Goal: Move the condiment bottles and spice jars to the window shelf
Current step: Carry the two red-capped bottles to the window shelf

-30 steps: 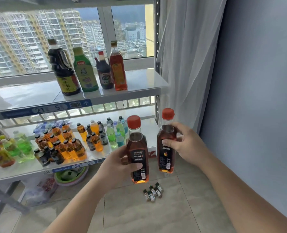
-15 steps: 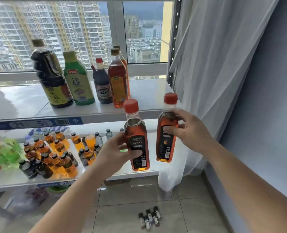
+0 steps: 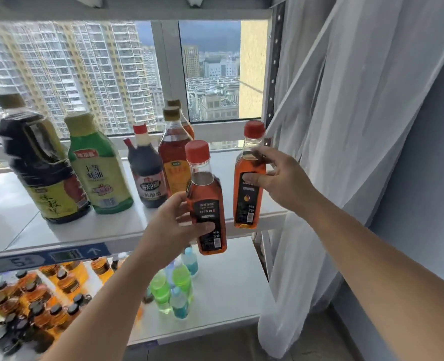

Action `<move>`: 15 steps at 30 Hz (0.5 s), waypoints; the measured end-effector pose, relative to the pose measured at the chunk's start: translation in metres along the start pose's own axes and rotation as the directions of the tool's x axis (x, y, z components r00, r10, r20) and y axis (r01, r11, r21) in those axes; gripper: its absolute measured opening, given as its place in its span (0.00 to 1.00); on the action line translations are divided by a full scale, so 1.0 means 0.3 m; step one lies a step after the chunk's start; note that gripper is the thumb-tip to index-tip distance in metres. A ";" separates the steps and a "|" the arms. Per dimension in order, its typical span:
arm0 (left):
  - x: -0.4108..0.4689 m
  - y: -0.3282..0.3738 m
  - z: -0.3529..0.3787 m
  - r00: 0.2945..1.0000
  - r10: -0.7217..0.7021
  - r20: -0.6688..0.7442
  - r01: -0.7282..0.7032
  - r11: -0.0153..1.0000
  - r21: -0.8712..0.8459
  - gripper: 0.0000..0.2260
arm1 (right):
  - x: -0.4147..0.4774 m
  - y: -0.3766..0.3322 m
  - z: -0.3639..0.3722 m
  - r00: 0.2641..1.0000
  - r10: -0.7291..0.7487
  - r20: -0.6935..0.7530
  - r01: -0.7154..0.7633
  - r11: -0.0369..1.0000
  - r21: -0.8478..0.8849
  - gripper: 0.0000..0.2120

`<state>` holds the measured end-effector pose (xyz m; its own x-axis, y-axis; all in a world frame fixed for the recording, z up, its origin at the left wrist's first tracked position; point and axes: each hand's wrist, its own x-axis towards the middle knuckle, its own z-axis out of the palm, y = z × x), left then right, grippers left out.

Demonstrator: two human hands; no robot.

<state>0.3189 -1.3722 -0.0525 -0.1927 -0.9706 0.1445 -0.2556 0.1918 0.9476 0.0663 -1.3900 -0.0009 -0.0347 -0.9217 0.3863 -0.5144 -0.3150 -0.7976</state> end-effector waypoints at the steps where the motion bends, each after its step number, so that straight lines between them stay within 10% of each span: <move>1: 0.022 -0.009 -0.012 1.000 0.013 -0.008 -0.013 1.000 0.013 0.24 | 0.028 0.008 0.018 1.000 -0.002 -0.004 0.002 1.000 0.005 0.26; 15: 0.140 -0.022 -0.046 0.993 0.027 -0.111 -0.023 0.999 0.039 0.24 | 0.339 0.058 0.158 0.997 0.035 0.069 -0.040 0.997 0.068 0.29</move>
<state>0.3255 -1.4163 -0.0486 -0.0934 -0.9752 0.2004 -0.2875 0.2192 0.9324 0.0944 -1.5001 0.0026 0.0067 -0.9458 0.3247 -0.4534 -0.2923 -0.8420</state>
